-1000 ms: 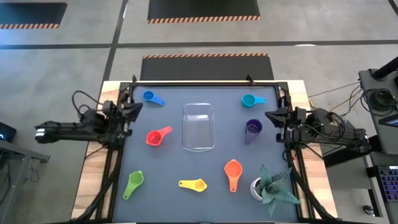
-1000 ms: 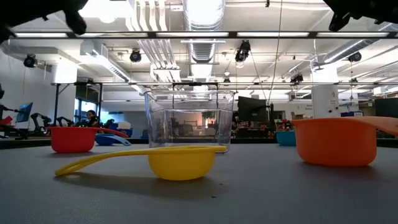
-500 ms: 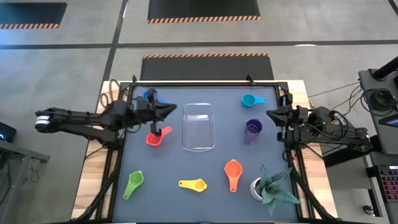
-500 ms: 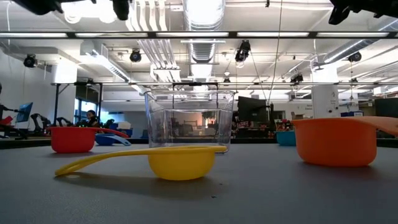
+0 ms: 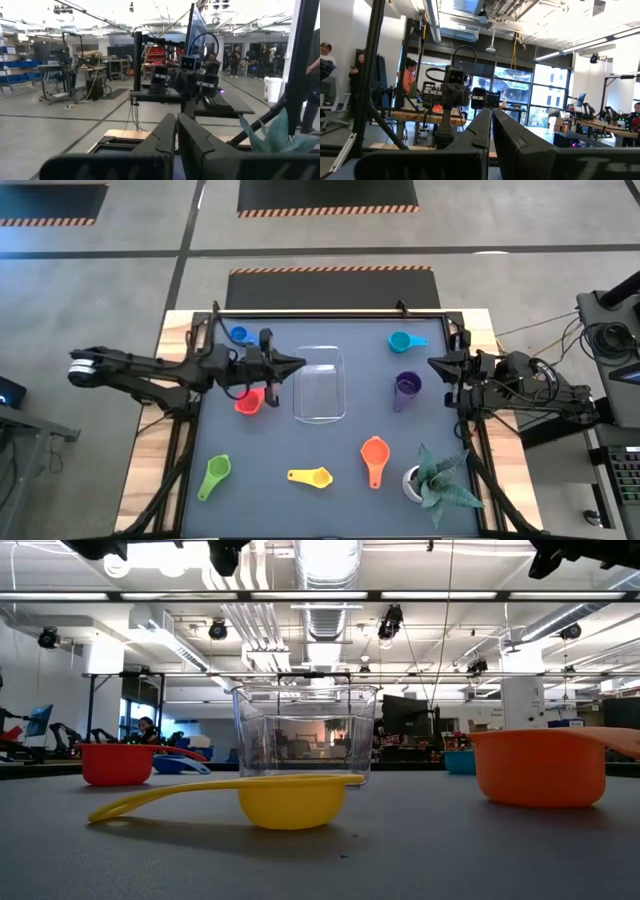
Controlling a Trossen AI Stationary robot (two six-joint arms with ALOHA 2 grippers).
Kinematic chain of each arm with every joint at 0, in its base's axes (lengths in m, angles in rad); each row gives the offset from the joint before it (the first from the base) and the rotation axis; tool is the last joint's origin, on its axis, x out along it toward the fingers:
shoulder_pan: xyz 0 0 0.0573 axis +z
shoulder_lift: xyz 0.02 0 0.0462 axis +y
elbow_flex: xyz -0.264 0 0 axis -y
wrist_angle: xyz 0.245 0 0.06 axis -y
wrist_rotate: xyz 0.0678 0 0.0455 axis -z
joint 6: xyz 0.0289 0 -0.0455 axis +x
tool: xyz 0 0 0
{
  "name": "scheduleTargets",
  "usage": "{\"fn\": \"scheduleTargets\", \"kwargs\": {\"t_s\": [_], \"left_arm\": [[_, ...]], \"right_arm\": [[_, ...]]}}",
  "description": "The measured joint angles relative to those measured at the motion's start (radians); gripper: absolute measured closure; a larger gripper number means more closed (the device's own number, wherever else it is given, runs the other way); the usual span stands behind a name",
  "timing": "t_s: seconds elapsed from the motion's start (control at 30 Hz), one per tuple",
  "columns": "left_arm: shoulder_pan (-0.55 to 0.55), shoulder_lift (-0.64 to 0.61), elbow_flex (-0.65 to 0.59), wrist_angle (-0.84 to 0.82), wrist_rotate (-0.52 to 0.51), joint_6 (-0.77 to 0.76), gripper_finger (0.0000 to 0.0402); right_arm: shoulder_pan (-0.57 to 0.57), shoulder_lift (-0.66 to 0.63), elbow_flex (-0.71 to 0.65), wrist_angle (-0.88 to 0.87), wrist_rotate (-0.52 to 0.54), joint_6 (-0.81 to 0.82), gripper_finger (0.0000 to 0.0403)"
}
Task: Nest measuring cups in basket
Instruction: Stack the orange measuring cup on top of the purple measuring cup
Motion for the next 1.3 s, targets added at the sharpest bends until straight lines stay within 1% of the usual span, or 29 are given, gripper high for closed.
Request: {"fn": "scheduleTargets", "kwargs": {"t_s": [0.13, 0.2, 0.27, 0.33, 0.4, 0.53, 0.67, 0.8, 0.9, 1.03, 1.3], "left_arm": [[-0.019, 0.063, 0.011, 0.021, 0.000, -0.005, 0.0402], [-0.029, 0.110, 0.043, 0.018, 0.000, -0.016, 0.0402], [-0.037, 0.158, 0.095, -0.030, 0.009, -0.026, 0.0402], [-0.040, 0.211, 0.170, -0.154, 0.043, -0.027, 0.0402], [-0.041, 0.269, 0.263, -0.313, 0.077, -0.026, 0.0402], [-0.053, 0.388, 0.443, -0.572, 0.107, 0.014, 0.0402], [-0.074, 0.503, 0.581, -0.745, 0.112, 0.063, 0.0402], [-0.090, 0.594, 0.682, -0.835, 0.118, 0.082, 0.0402], [-0.098, 0.650, 0.734, -0.877, 0.157, 0.086, 0.0402], [-0.106, 0.696, 0.768, -0.872, 0.197, 0.083, 0.0402], [-0.128, 0.757, 0.772, -0.747, 0.199, 0.020, 0.0402]], "right_arm": [[0.000, 0.001, 0.000, 0.000, 0.000, 0.000, 0.0394], [0.000, 0.001, 0.000, 0.000, 0.000, 0.003, 0.0394], [0.000, 0.001, 0.000, 0.000, 0.000, 0.031, 0.0394], [0.000, 0.001, 0.000, 0.005, 0.000, 0.043, 0.0394], [0.000, 0.000, 0.000, 0.009, 0.000, 0.038, 0.0394], [0.000, 0.000, 0.000, 0.017, 0.000, 0.034, 0.0394], [0.000, -0.001, 0.001, 0.023, 0.000, 0.030, 0.0394], [0.000, -0.001, 0.001, 0.023, 0.000, 0.025, 0.0394], [0.000, -0.001, 0.001, 0.023, 0.000, 0.026, 0.0394], [0.000, -0.001, 0.001, 0.023, 0.000, 0.026, 0.0394], [0.000, -0.001, 0.001, 0.023, 0.000, 0.025, 0.0394]]}}
